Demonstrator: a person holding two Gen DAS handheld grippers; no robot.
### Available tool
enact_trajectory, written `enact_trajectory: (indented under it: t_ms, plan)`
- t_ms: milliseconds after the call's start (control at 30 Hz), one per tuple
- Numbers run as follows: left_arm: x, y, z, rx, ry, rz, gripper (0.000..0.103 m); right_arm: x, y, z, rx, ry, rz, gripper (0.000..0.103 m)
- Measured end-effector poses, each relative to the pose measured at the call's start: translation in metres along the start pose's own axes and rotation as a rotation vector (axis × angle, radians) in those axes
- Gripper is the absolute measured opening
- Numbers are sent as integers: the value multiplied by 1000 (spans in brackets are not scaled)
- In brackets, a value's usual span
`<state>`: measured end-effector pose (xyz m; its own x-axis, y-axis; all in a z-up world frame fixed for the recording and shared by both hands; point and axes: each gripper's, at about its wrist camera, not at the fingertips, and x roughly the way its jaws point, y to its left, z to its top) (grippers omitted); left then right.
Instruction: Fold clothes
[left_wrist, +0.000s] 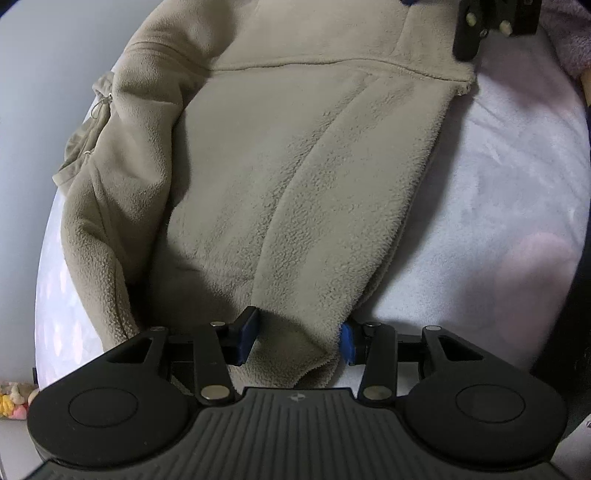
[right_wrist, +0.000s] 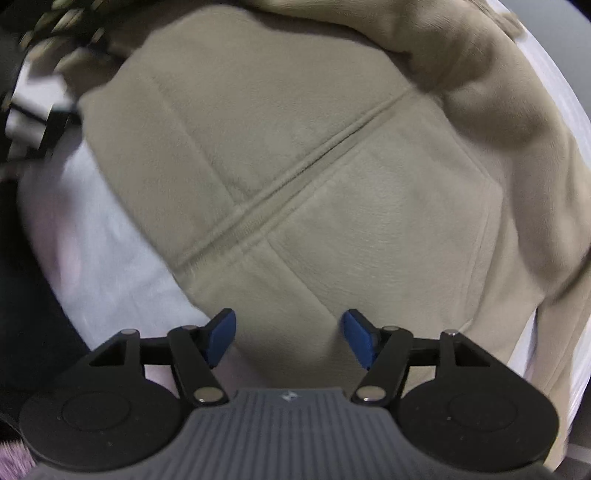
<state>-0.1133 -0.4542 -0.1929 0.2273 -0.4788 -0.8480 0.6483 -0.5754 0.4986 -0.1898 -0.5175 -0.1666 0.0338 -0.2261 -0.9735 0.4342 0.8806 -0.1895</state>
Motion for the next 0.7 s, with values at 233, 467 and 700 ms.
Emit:
enact_trajectory:
  t_ms: [233, 467, 700]
  plan:
    - [-9, -6, -38, -182, -181, 20, 42, 1, 23, 24, 52, 25, -28, 67]
    - [-17, -11, -25, -158, -123, 65, 42, 1, 30, 29, -23, 42, -49, 67]
    - [-5, -26, -2, -127, -32, 189, 38, -18, 19, -11, -65, -63, -45, 67]
